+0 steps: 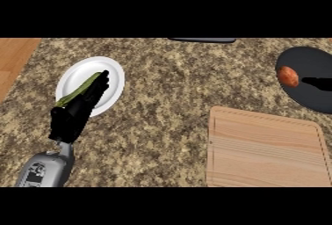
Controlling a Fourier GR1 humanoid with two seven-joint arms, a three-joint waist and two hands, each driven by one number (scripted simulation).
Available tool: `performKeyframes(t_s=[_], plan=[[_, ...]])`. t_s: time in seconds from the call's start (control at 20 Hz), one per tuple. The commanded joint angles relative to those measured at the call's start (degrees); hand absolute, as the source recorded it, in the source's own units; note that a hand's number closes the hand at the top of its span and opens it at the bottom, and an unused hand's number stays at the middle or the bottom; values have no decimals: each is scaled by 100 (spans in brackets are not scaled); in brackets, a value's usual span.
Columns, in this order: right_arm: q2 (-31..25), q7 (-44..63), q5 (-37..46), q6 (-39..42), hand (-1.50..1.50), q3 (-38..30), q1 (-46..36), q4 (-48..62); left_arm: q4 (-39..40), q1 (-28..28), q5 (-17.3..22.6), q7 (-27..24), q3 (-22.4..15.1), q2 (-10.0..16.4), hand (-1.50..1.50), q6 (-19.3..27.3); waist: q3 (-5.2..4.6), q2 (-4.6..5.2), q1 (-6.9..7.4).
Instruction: Pick the sweet potato from the cutting board and place it in the pan
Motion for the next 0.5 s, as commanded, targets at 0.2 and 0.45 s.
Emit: performKeyframes(t_s=[0.2,0.45], plan=[[-534,-517,-441,1667,-150,-404,513,104,-157,187,68,19,113,124,0,-71,-9,-57,-27],[-585,-1469,-674,2217,-150,-630,1112,-16,-166,153,98,66,132,119,0,-95,0,-71,-129]])
